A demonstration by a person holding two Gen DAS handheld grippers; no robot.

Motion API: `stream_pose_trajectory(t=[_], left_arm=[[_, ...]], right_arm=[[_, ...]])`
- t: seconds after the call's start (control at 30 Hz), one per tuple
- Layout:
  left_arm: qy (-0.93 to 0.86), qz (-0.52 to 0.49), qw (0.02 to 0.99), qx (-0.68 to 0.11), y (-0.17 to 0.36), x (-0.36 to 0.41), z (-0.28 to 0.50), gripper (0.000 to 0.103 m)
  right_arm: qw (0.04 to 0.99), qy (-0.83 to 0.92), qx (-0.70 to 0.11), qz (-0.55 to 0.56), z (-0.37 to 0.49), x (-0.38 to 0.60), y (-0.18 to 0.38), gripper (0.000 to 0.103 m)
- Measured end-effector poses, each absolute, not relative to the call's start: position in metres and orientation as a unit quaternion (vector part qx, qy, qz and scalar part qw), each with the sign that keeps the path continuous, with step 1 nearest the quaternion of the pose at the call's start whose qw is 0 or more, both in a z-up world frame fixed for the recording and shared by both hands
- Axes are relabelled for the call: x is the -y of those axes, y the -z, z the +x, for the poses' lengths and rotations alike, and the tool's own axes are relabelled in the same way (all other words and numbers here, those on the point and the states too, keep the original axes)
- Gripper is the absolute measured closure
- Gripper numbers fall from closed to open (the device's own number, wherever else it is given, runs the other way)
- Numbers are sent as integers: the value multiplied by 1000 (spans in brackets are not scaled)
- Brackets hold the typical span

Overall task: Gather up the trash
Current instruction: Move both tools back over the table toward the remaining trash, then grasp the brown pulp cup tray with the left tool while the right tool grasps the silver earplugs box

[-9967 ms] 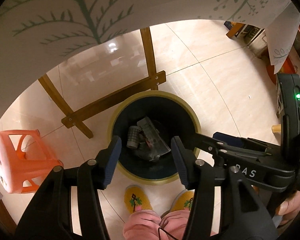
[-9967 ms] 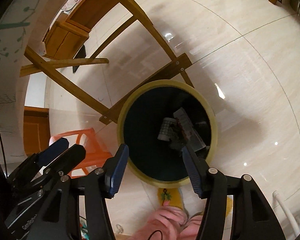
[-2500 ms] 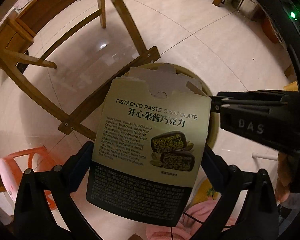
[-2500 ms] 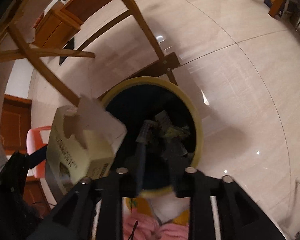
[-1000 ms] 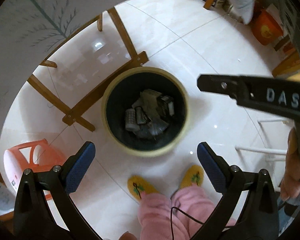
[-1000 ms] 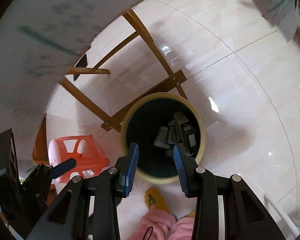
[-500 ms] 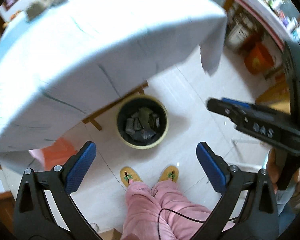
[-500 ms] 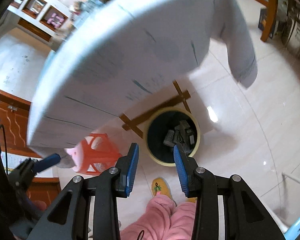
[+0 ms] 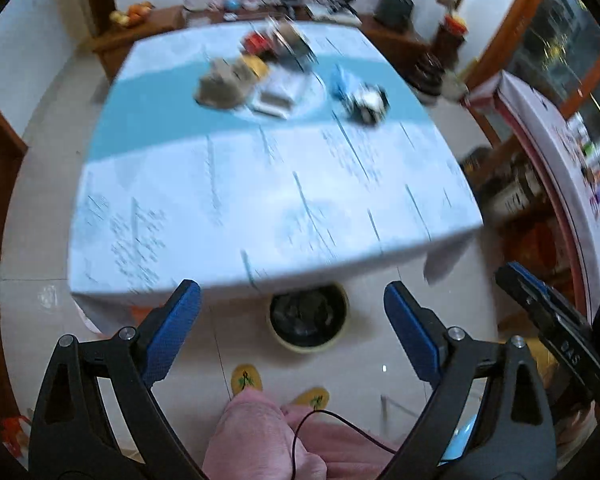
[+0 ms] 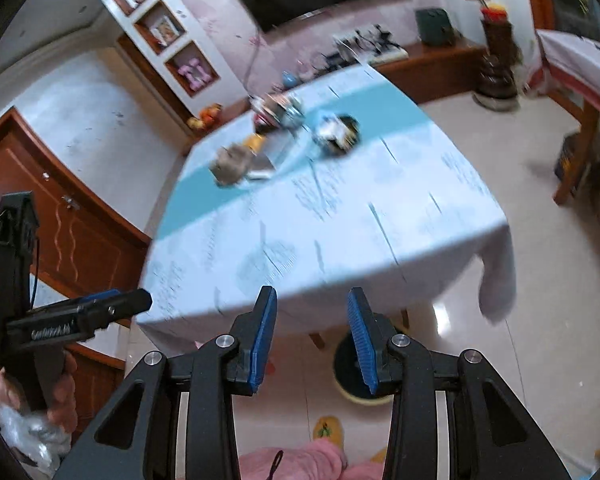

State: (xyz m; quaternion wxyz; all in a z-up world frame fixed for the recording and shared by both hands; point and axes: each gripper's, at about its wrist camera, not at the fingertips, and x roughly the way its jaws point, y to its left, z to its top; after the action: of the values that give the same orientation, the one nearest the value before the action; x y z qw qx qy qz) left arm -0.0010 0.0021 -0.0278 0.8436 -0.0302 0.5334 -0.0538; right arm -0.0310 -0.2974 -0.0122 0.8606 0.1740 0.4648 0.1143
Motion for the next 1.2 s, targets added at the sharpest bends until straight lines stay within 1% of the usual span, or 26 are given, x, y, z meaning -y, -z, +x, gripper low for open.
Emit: stream_pose_trajectory(t=[0.17, 0.3, 0.43, 0.6, 0.77, 0.9, 1.03, 1.2], left_arm=[[30, -42, 862, -505, -7, -35, 35, 11], [19, -34, 867, -497, -11, -59, 74, 11], [27, -40, 863, -502, -3, -85, 130, 11], [51, -48, 843, -534, 30, -107, 217, 11], [65, -49, 816, -572, 80, -118, 299, 11], [72, -35, 799, -595, 121, -113, 347, 11], [84, -32, 787, -610, 149, -104, 375, 11], [86, -22, 776, -624, 170, -99, 396, 11]], right_arm=[[865, -139, -454, 160, 6, 274, -13, 66], [867, -144, -453, 152, 44, 252, -22, 66], [863, -141, -458, 161, 91, 230, -16, 65], [849, -111, -485, 179, 168, 197, 15, 64], [830, -79, -513, 202, 240, 165, 57, 64], [820, -51, -525, 222, 287, 150, 87, 64], [812, -35, -533, 234, 319, 143, 111, 64], [809, -21, -538, 235, 347, 136, 129, 64]])
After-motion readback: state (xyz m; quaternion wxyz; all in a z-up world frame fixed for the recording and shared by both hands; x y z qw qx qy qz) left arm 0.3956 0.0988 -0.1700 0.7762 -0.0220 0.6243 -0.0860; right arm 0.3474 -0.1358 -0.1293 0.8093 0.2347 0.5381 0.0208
